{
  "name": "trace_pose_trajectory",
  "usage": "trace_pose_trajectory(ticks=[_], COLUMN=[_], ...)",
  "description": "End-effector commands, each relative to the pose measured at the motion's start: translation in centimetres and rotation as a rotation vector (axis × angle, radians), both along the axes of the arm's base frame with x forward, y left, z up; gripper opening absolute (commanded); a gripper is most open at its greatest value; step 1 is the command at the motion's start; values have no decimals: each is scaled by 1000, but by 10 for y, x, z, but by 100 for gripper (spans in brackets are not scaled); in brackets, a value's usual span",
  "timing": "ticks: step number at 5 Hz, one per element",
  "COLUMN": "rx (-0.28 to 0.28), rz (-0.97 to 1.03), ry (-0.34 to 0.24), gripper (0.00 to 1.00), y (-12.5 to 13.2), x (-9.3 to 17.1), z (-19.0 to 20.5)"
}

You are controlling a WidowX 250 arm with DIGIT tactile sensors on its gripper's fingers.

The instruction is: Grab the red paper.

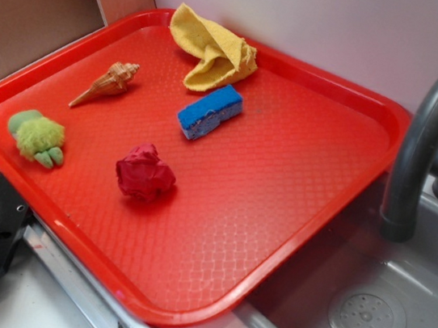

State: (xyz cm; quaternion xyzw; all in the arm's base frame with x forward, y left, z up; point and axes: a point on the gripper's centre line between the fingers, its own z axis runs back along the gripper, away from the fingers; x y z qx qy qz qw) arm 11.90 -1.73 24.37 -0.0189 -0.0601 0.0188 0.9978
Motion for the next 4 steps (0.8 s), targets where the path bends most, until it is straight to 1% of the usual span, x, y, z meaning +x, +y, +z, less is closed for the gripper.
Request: trace_pose_trajectory(ticks=[1,2,3,4], rx=[0,20,2,29], rz=[0,-111,-360,-610], ry=[0,-33,-126,-171], gripper=[100,100,100,100], y=[0,-3,-4,-14], x=[0,4,17,32], z=[0,-4,-16,-28])
